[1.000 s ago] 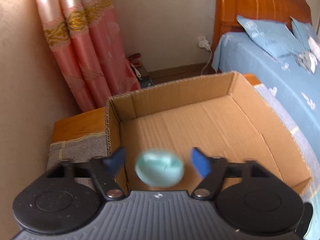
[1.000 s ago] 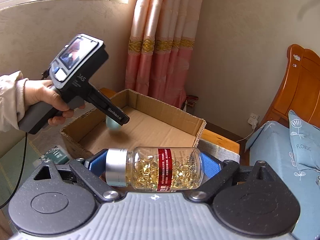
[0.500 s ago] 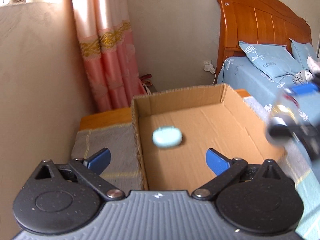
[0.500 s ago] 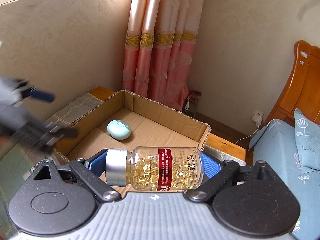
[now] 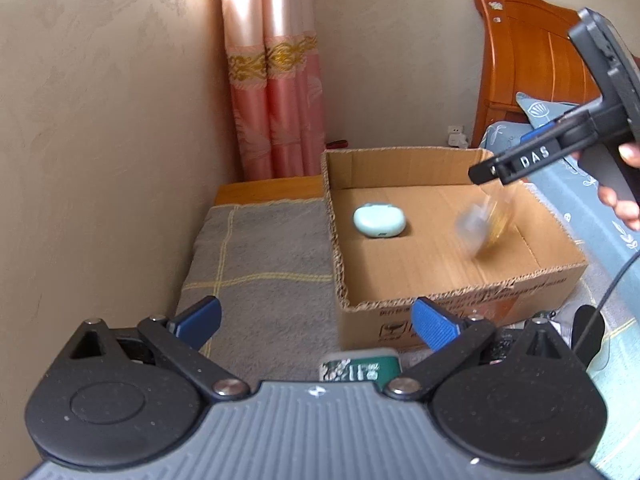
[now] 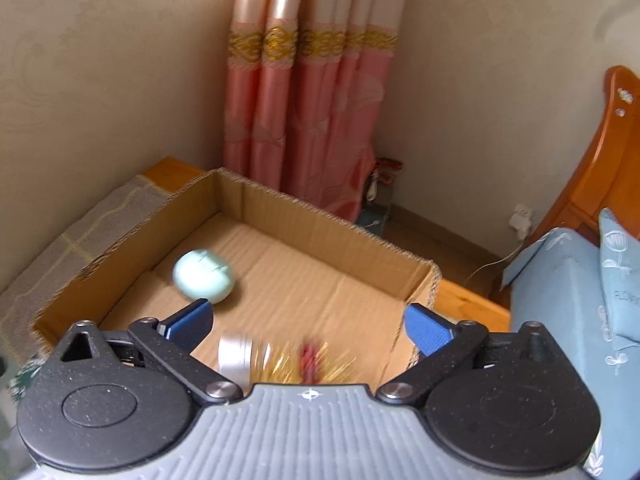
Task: Organize rigid objects
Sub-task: 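Drop the mint-green case into the box with the left gripper while the right drops the bottle, then move the left gripper back to the grey cat figurine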
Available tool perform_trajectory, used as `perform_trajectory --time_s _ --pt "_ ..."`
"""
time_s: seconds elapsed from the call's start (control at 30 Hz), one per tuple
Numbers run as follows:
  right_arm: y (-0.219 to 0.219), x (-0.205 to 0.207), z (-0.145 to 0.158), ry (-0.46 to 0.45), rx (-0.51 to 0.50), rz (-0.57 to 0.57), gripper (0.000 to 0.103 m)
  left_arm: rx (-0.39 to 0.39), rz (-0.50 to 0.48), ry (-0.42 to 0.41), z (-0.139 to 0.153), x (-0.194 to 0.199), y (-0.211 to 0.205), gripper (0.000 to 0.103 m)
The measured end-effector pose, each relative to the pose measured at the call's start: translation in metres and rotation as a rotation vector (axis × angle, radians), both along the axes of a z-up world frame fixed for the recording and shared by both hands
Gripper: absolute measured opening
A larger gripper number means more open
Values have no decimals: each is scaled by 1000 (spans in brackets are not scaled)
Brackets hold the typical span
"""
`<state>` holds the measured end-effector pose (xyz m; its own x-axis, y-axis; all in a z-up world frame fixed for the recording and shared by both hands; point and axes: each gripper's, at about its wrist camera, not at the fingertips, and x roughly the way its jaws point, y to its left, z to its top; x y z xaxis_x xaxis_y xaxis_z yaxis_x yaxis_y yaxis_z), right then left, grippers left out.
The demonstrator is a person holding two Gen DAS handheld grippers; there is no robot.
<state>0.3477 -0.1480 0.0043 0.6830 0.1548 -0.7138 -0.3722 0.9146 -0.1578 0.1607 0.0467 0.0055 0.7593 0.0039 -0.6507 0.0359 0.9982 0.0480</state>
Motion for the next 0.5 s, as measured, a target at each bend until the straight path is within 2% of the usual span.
perform_trajectory --time_s 0.3,0.5 --pt "-14 -35 7 4 69 -32 103 -8 -23 -4 -1 -19 1 101" --pt "-15 -73 11 -17 67 -17 103 -22 -11 21 -8 -18 3 101"
